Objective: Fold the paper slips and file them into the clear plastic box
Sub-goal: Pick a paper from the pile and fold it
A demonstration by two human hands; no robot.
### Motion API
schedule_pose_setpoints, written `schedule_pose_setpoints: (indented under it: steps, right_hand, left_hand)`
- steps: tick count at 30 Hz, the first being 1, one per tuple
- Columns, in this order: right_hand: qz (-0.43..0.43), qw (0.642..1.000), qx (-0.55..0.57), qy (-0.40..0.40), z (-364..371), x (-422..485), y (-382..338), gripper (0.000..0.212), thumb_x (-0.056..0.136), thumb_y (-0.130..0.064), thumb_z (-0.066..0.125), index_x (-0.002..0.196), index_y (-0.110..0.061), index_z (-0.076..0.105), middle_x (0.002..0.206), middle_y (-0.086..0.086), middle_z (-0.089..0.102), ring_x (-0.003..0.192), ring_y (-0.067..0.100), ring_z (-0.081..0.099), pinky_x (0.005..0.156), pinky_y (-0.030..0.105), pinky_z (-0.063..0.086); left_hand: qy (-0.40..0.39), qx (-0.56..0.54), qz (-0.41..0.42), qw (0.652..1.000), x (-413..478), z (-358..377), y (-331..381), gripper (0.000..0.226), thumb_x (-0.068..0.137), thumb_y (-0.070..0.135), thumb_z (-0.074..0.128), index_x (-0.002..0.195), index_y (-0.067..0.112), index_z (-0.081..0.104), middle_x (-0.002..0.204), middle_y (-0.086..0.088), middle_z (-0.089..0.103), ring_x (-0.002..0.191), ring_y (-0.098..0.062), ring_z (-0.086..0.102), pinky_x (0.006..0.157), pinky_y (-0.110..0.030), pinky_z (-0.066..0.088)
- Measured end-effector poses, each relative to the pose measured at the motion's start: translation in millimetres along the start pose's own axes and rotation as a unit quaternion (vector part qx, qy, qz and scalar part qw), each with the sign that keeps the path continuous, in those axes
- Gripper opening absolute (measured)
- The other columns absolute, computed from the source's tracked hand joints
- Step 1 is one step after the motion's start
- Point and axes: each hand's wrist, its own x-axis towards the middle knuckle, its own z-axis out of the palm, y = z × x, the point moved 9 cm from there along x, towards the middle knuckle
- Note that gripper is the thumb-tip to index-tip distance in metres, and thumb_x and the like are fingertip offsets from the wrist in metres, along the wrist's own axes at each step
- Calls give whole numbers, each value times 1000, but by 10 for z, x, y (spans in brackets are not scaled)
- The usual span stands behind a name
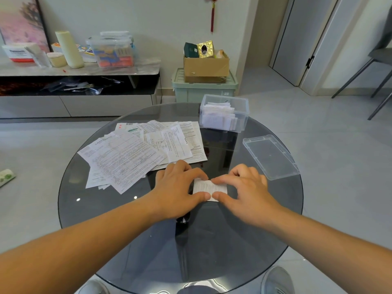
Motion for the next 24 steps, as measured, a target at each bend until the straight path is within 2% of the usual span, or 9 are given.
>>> schedule_pose_setpoints:
  steps: [11,15,18,21,24]
  right_hand:
    - [-5,997,-15,-72,-31,-1,113,41,98,-51,53,138,-54,47,112,-15,35,113,9,29,98,31,23]
    - [9,997,0,-83,-69,-7,146,39,97,-49,55,134,-58,48,113,-15,35,114,9,29,95,29,17]
    - [13,996,0,-87,-60,0,139,39,97,-49,54,134,-60,47,113,-14,36,115,11,29,95,30,17]
    - [11,996,4,-94,-61,6,126,44,98,-47,54,139,-57,43,116,-14,36,120,12,29,102,31,21]
    - [11,995,66,-68,-103,-1,57,49,98,-45,53,145,-49,39,126,-14,38,128,11,29,111,35,26]
  left_hand:
    - [-53,5,-31,998,24,13,-84,41,92,51,61,130,57,47,120,12,35,112,-9,26,98,-35,17]
    - [-66,13,-34,997,23,-44,-136,42,92,48,61,130,60,47,119,12,37,110,-9,31,105,-40,25]
    - [-51,8,-45,998,-18,-109,-248,39,91,54,61,127,63,48,116,14,38,109,-9,35,99,-36,25]
    - [-31,8,-50,998,-56,-115,-248,39,90,57,61,126,63,48,114,15,37,112,-10,35,97,-33,21]
    - [-15,23,-55,998,-43,-118,-196,42,88,60,61,129,59,50,115,14,37,112,-9,32,98,-33,20]
